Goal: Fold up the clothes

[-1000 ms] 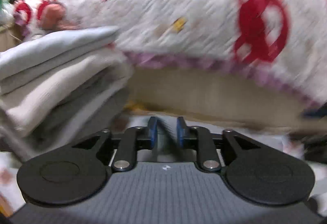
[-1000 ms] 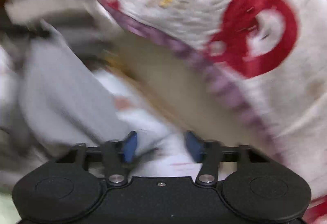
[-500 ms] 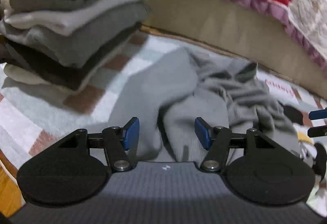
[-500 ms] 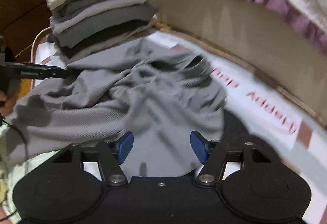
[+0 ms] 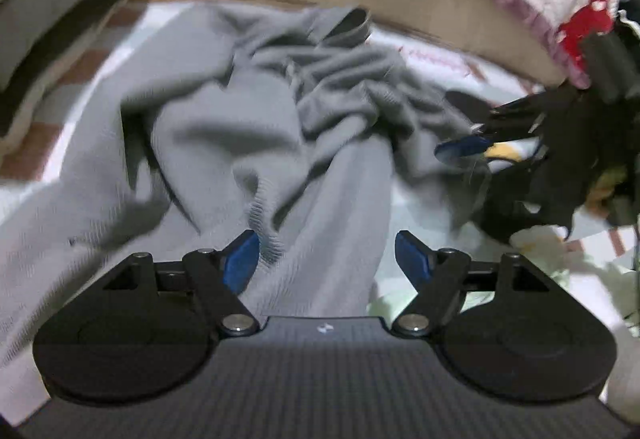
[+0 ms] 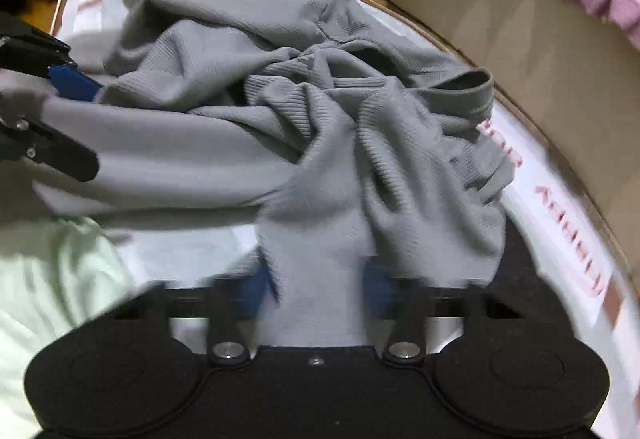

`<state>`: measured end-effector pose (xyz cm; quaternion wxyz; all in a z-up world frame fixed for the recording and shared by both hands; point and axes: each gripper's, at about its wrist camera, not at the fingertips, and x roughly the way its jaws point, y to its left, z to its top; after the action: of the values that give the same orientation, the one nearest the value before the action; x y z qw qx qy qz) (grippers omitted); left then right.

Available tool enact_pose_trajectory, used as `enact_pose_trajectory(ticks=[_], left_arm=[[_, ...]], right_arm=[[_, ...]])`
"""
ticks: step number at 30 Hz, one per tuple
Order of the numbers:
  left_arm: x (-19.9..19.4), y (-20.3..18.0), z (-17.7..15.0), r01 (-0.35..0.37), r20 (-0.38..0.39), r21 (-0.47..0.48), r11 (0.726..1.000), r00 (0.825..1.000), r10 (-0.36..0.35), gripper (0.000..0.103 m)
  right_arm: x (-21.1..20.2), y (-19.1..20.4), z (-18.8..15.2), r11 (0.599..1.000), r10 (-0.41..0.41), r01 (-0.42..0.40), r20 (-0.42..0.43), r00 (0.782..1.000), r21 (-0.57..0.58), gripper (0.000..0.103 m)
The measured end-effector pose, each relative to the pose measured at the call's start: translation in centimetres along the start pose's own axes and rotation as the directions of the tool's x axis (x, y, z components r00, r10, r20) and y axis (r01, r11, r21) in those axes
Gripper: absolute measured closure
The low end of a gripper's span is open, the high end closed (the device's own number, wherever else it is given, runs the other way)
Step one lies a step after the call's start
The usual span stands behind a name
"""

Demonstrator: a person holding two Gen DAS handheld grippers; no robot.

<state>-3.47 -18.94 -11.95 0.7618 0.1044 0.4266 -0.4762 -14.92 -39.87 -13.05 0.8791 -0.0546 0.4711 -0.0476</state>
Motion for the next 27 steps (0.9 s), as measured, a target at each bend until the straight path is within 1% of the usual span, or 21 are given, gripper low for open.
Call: enact_pose_trajectory(ticks=[1, 4, 5, 7, 8, 10, 12, 14, 16, 19, 20, 21, 23, 24, 27], left_arm=[[0.4, 0.0, -0.1, -0.01, -0.011, -0.005, 1.0, 1.0, 0.01, 0.028], [1.2, -0.4, -0.1, -0.042, -0.036, -0.002, 0.999, 0.998, 0.042, 0.027], [1.1, -0.8, 0.1, -0.047, -0.041, 0.026, 0.999, 0.998, 0.048, 0.027], [0.9, -2.2, 0.3, -0.058, -0.033, 0.087, 0.995, 0.998, 0.061, 0.024], [0.9, -2.8, 0.3, -0.066, -0.027, 0.115, 0.991, 0.997, 0.07, 0.023], [0.8, -3.9, 0.1, -0.081, -0.017, 0.161, 0.984, 0.996, 0.085, 0.021], [0.9, -4.6, -0.7, -0.106, -0.025, 0.193, 0.976, 0.993, 0.113, 0.015], [0.6, -4.9, -2.0, -0.152, -0.053, 0.209, 0.966, 0.985, 0.166, 0.015], [0.2, -5.3, -3.2, -0.195, -0.072, 0.219, 0.956, 0.974, 0.215, 0.015], [-1.4, -5.8, -4.4, -0.259, -0.057, 0.175, 0.95, 0.961, 0.272, 0.014], [-1.8, -5.9, -4.8, -0.278, -0.054, 0.161, 0.947, 0.955, 0.29, 0.012], [-1.9, -6.1, -5.2, -0.291, -0.055, 0.158, 0.944, 0.952, 0.302, 0.006], [-2.2, -6.5, -6.0, -0.316, -0.057, 0.15, 0.937, 0.943, 0.327, 0.006], [-2.3, -6.7, -6.3, -0.335, -0.056, 0.154, 0.93, 0.936, 0.346, 0.006], [-1.9, -7.4, -7.1, -0.416, -0.042, 0.201, 0.887, 0.901, 0.432, 0.006]], right_arm=[[-1.1, -1.3, 0.3, 0.999, -0.032, 0.032, 0.021, 0.999, 0.032, 0.103], [-4.5, -5.3, 1.3, 0.984, -0.134, 0.123, 0.08, 0.988, 0.132, 0.103], [-6.8, -7.2, 1.8, 0.969, -0.198, 0.177, 0.107, 0.974, 0.174, 0.103], [-10.8, -10.5, 2.4, 0.935, -0.297, 0.261, 0.128, 0.946, 0.24, 0.103], [-12.6, -11.9, 2.5, 0.918, -0.337, 0.294, 0.132, 0.932, 0.266, 0.103], [-15.0, -13.2, 2.0, 0.897, -0.386, 0.335, 0.137, 0.912, 0.289, 0.103], [-15.7, -13.3, 1.3, 0.886, -0.414, 0.365, 0.134, 0.9, 0.288, 0.103], [-15.7, -13.1, 0.6, 0.875, -0.441, 0.394, 0.126, 0.889, 0.282, 0.103], [-15.9, -12.7, 0.1, 0.873, -0.449, 0.403, 0.128, 0.884, 0.277, 0.103], [-16.2, -12.4, -0.3, 0.871, -0.457, 0.41, 0.142, 0.878, 0.269, 0.103], [-16.2, -12.4, -0.2, 0.872, -0.458, 0.409, 0.154, 0.876, 0.268, 0.103], [-16.2, -12.5, 0.0, 0.873, -0.458, 0.408, 0.165, 0.873, 0.266, 0.103], [-16.7, -12.8, 0.1, 0.87, -0.464, 0.404, 0.192, 0.865, 0.284, 0.103], [-17.0, -13.0, 0.1, 0.868, -0.467, 0.402, 0.205, 0.86, 0.292, 0.103], [-17.4, -13.6, 0.2, 0.867, -0.462, 0.379, 0.236, 0.855, 0.325, 0.103]])
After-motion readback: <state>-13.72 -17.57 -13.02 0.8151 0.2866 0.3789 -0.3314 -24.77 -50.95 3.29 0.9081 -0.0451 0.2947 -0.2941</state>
